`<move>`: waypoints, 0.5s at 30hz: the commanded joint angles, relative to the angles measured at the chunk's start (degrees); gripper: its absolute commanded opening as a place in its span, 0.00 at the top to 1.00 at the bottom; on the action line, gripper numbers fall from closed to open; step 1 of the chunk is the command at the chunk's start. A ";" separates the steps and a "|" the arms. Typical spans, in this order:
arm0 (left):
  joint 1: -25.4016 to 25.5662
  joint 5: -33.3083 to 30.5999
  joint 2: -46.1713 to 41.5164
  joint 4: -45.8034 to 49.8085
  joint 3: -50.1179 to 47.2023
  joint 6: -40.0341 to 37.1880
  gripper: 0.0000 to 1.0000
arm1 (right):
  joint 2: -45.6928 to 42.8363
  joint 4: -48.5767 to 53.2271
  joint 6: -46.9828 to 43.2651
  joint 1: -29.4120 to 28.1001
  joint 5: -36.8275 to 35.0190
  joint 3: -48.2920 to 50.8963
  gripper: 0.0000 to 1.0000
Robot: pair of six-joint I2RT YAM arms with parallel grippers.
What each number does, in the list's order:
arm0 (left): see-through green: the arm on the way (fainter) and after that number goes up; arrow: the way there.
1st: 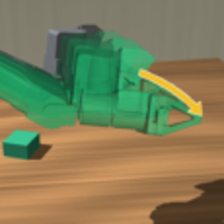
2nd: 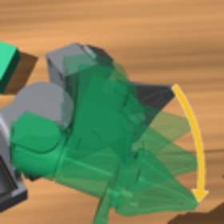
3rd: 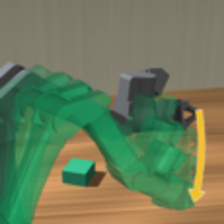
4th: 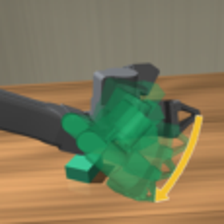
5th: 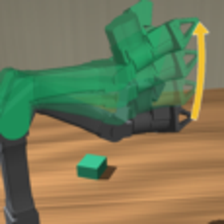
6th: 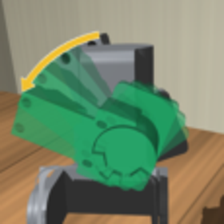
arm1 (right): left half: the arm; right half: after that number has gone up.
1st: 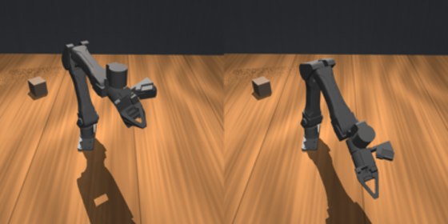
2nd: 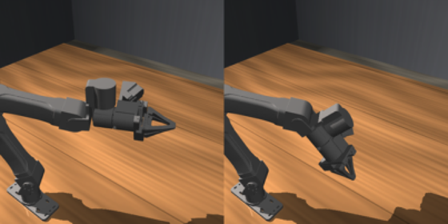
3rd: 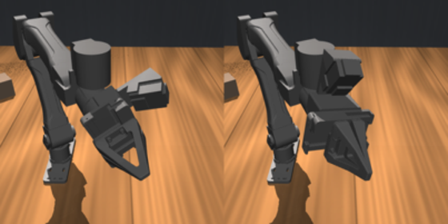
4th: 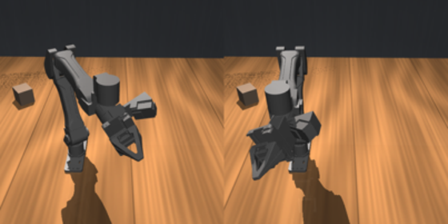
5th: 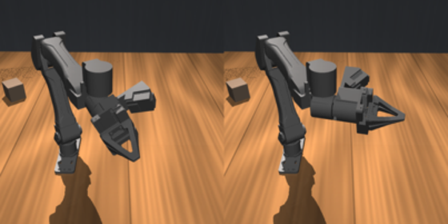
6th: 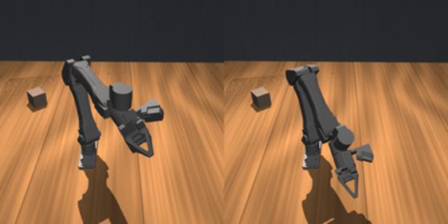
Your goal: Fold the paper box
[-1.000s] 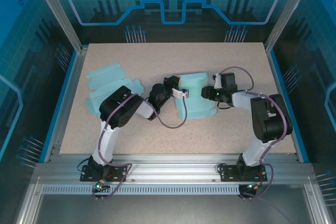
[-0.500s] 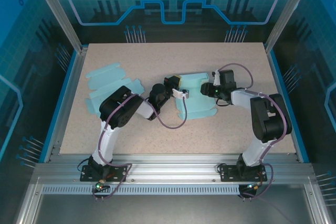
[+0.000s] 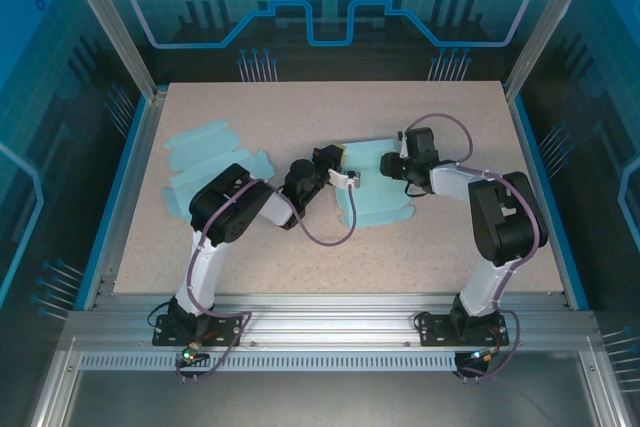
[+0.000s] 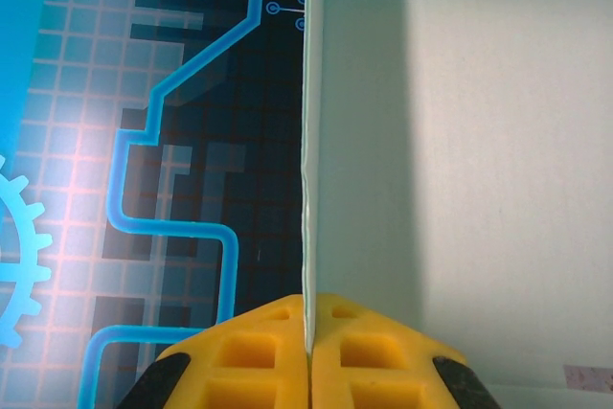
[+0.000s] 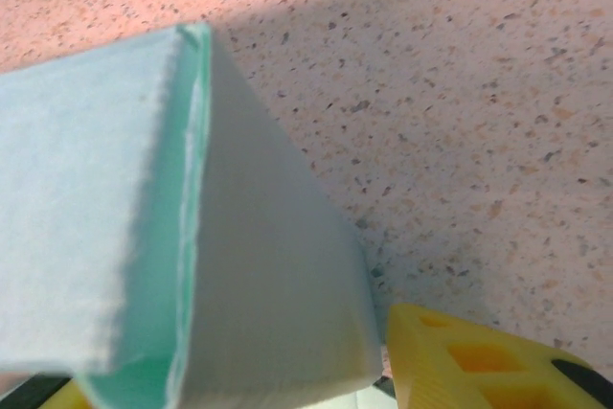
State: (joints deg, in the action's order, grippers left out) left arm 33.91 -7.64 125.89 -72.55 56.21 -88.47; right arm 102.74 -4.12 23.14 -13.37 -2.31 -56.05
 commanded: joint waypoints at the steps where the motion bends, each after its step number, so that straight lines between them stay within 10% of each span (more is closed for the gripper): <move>1: 0.56 3.66 -0.47 3.99 -1.01 1.33 1.00 | 1.55 -1.09 1.32 -1.11 -6.21 -2.11 0.56; 15: 0.38 4.74 -1.97 5.22 -1.17 4.81 1.00 | 4.15 4.23 2.83 -2.48 -12.73 -6.26 0.65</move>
State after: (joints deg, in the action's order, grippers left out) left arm 33.91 -6.59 125.05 -71.18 56.12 -85.45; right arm 105.41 -1.10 24.43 -15.81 -10.70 -60.36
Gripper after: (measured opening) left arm 0.072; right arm 0.357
